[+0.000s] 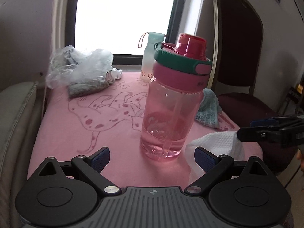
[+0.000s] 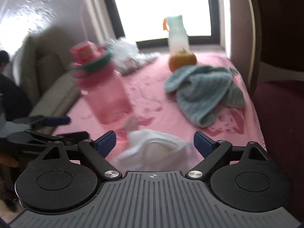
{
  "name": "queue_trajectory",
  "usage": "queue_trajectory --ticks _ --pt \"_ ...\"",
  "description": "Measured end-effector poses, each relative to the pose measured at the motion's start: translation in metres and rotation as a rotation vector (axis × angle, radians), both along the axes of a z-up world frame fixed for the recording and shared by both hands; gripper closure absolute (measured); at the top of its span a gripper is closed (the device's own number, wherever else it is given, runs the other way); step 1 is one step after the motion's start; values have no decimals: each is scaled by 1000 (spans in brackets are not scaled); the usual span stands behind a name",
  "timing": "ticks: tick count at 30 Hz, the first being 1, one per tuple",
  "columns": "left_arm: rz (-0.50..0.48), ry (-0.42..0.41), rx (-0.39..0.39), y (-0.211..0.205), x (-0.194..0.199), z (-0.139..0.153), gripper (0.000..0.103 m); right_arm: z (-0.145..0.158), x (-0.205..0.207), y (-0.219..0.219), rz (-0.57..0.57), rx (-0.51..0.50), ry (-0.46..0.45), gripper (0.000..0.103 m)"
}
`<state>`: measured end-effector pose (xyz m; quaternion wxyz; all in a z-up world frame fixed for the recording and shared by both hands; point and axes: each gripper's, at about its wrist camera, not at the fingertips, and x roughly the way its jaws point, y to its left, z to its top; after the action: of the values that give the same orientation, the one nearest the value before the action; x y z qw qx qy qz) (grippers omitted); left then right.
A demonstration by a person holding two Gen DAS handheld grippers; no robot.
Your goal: Clean container
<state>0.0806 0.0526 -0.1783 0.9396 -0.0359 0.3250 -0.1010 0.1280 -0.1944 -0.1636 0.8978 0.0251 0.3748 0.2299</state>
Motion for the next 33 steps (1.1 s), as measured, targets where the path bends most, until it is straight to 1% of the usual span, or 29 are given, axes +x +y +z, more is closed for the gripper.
queue_trajectory --ticks 3,5,7,8,11,12,13,14,15,16,17,18,19,20,21,23,26,30,33 --pt "-21 8 11 -1 6 0 7 -12 15 -3 -20 27 60 11" --pt "-28 9 23 0 7 1 7 -18 20 -3 -19 61 87 11" --pt "-31 10 29 3 4 2 7 -24 23 -1 -11 67 114 11" --pt "-28 12 28 5 2 2 7 -26 23 1 -7 59 123 11" --pt "-3 27 24 9 0 2 7 -28 20 8 8 22 106 13" --pt "-1 29 26 9 0 1 7 -29 18 10 6 16 101 16" --pt "0 30 28 9 0 1 7 -30 17 11 4 13 98 23" --pt "1 31 31 9 0 0 7 -31 15 12 4 11 94 27" --pt "5 33 32 9 1 -1 7 -32 13 13 5 2 85 36" --pt "7 36 29 8 1 -2 7 -32 11 14 6 -12 74 49" --pt "4 41 26 7 1 -2 7 -32 10 15 5 -28 64 57" --pt "-3 42 29 6 1 -2 7 -32 10 14 2 -32 59 71" --pt "-12 41 34 5 1 -2 7 -31 11 13 -4 -27 55 77" --pt "-20 41 38 3 0 -2 7 -29 12 12 -11 -14 55 79" --pt "-25 37 42 2 1 -2 7 -28 14 9 -25 8 57 81" --pt "-33 27 49 1 1 0 7 -24 20 6 -53 55 58 81" --pt "-46 4 61 -3 3 3 7 -11 24 1 -73 182 38 83" --pt "-67 -31 93 -9 4 9 7 19 20 -10 -61 377 -43 84" --pt "-85 -64 93 -13 10 17 7 43 11 -15 -12 469 -98 84"
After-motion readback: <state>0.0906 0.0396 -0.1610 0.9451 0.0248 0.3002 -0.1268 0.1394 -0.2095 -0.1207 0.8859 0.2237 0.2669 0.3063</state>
